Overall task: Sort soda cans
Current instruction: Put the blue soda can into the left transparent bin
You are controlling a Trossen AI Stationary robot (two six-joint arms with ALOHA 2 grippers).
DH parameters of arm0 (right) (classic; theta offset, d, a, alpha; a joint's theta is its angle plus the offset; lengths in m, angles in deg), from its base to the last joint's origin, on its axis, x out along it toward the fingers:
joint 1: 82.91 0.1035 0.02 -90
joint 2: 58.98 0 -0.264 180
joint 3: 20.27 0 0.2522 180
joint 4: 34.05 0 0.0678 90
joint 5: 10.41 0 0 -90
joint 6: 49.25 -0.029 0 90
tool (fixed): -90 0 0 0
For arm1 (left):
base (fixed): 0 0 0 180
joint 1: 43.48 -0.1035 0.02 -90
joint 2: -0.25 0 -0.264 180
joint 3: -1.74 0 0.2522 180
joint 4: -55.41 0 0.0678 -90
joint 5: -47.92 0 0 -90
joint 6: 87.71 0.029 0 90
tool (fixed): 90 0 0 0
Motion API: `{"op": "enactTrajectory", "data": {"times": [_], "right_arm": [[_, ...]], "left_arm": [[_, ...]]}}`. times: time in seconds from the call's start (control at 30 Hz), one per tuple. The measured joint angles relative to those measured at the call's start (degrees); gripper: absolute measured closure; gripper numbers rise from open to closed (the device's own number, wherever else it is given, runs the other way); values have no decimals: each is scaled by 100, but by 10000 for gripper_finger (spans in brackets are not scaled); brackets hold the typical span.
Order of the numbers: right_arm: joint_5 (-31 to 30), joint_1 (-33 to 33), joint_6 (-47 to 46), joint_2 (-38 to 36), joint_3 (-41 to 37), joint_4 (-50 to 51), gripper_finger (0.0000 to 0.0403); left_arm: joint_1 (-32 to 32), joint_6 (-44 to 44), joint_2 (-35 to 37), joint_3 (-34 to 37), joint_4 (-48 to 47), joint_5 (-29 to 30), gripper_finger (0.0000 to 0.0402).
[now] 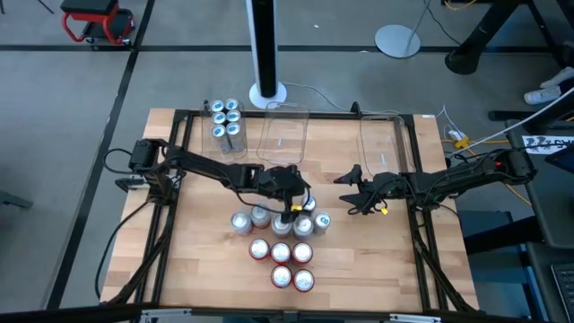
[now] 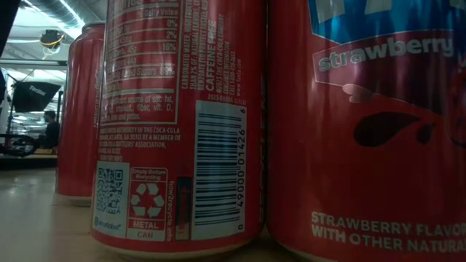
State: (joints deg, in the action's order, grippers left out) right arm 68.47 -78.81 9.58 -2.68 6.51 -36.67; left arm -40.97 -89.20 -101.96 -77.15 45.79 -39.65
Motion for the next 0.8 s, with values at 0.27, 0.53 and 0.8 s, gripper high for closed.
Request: {"op": "enactTrajectory", "data": {"times": [0.27, 0.53, 0.8], "right_arm": [[0, 1, -1, 0, 0, 0, 36], [0, 0, 0, 0, 0, 0, 36], [0, 0, 0, 0, -2, 0, 36]], "left_arm": [[20, 25, 0, 0, -100, -2, 11], [-85, 173, 0, 0, -48, 206, 11], [-74, 221, 0, 0, -54, 113, 11]]}}
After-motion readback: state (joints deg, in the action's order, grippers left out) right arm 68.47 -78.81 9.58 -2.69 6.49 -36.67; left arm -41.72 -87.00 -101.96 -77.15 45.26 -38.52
